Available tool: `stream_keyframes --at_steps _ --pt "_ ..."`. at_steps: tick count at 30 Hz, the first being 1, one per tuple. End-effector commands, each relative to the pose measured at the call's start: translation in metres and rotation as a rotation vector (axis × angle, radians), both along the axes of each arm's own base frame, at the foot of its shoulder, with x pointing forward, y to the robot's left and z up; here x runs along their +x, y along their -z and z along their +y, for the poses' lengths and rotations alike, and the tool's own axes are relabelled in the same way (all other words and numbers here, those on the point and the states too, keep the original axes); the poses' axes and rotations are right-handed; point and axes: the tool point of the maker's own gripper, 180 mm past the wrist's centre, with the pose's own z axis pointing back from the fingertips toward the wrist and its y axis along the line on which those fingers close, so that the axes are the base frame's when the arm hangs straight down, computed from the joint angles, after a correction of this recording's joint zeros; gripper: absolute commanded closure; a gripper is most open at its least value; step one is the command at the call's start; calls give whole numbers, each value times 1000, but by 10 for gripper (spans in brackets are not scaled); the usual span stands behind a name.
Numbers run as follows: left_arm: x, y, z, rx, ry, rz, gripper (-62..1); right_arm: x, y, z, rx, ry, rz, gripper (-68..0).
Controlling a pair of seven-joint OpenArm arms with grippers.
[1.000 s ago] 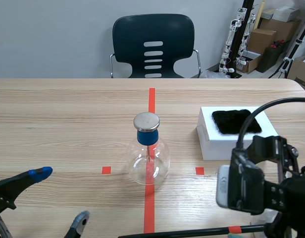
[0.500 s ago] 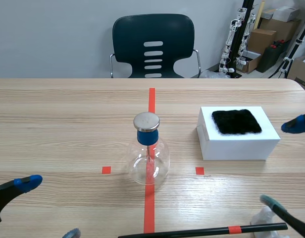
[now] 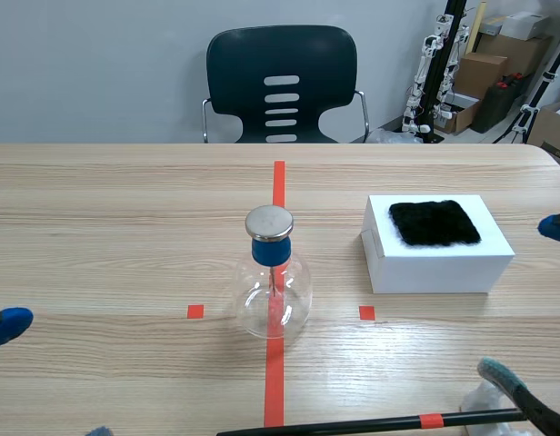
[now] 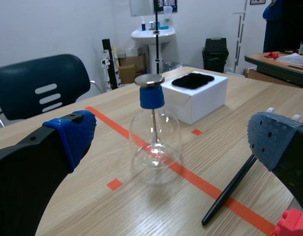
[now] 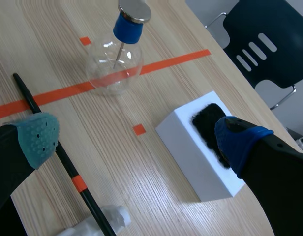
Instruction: Do the electroscope experiment. return to the home posture
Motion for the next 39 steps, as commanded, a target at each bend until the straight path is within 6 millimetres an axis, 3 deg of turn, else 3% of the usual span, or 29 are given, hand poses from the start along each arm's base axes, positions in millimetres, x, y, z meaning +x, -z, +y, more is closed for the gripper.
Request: stream_keyframes --at_steps 1,15,39 --pt "1 -9 -4 5 13 -20 -623 -1 -11 6 58 -9 -12 -679" --pt "4 -57 -14 36 187 -119 -623 1 -19 4 216 152 -25 -679" --pt "19 -70 1 -14 125 -127 -623 0 -19 2 267 231 -30 -679"
